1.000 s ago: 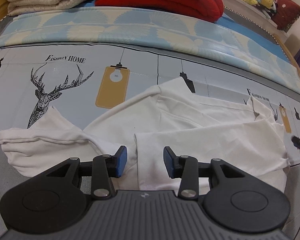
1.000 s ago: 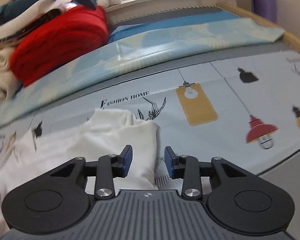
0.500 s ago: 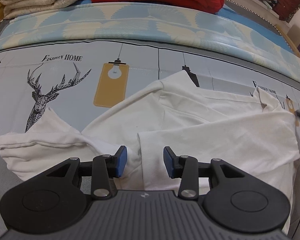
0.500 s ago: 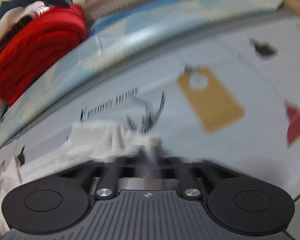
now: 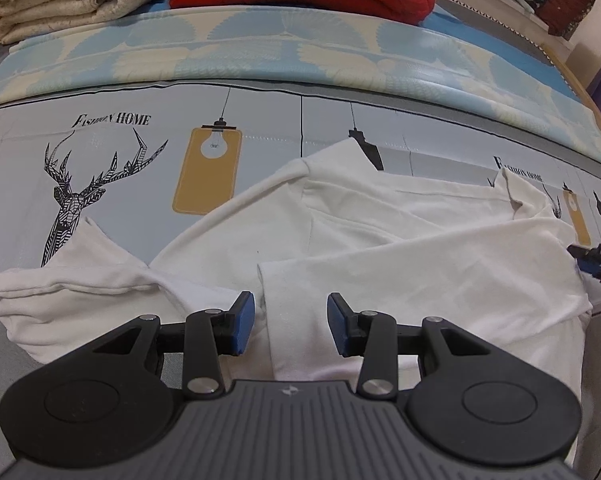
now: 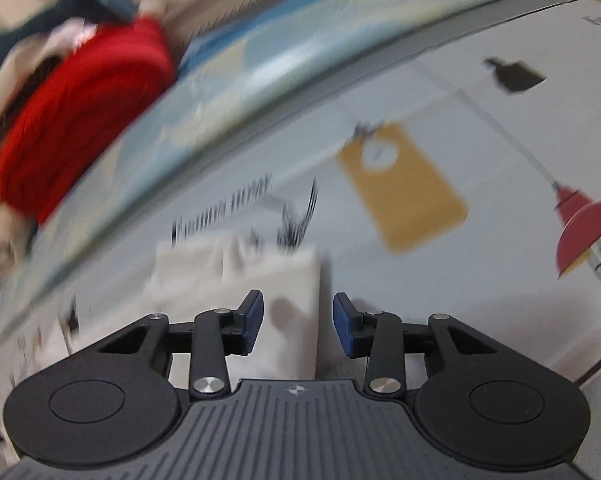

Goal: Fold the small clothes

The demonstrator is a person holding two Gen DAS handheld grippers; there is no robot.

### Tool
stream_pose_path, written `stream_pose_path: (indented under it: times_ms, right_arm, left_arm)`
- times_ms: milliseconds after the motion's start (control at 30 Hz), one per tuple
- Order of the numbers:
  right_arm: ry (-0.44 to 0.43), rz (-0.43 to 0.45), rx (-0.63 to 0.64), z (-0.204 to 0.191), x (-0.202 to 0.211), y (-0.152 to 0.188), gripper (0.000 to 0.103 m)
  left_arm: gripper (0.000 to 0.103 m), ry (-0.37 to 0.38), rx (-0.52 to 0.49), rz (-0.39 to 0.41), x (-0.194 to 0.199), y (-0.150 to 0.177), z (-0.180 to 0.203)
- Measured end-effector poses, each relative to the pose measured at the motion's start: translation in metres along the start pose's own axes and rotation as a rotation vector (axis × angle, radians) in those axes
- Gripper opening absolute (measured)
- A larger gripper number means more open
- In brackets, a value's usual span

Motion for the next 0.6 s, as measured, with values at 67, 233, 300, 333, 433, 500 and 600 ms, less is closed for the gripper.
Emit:
stream_pose_path:
  times_ms: [67, 233, 300, 333, 433, 500, 600]
  right_arm:
    - [-0.013, -0.046, 0.046, -0.007, -0.002, 0.01, 0.035]
    - [0.074, 0.107, -0.034, 0.009, 0.021, -0.003, 0.003]
    - [0.164, 0.139, 0.033, 0.005, 0.03, -0.003, 0.003]
    - [0.182, 0.134, 0.073, 0.001, 0.034, 0.0, 0.005]
    - [0.104, 0.083, 0.113, -0.007, 0.042, 0.016, 0.012]
    - [0.068, 0.028, 0.171, -0.008, 0.044, 0.028, 0.02]
    - [0.195, -0.12, 0.229, 0.007, 0.03, 0.055, 0.031]
  left_arm:
    - [0.045, -0.006, 0.006, 0.0, 0.0, 0.001, -0.003]
    - [0.045, -0.004, 0.021, 0.008, 0.005, 0.0, -0.008]
    - [0.045, 0.001, 0.017, 0.011, 0.007, 0.0, -0.007]
    - [0.045, 0.003, 0.016, 0.012, 0.007, 0.0, -0.008]
    - [0.045, 0.005, 0.021, 0.013, 0.008, 0.0, -0.012]
    - [0.045, 0.004, 0.033, 0.016, 0.01, -0.002, -0.016]
    - [0.045, 0.005, 0.051, 0.022, 0.013, -0.004, -0.024]
Point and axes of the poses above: each gripper's, at about its wrist camera, not at the fingertips, and x roughly against the way its jaws point, z to its right, y to its underside, the point moved 6 cm from there along -x, roughly the way its jaws point, and after that the axes turned 9 degrees about -y, right-handed, at the moved point
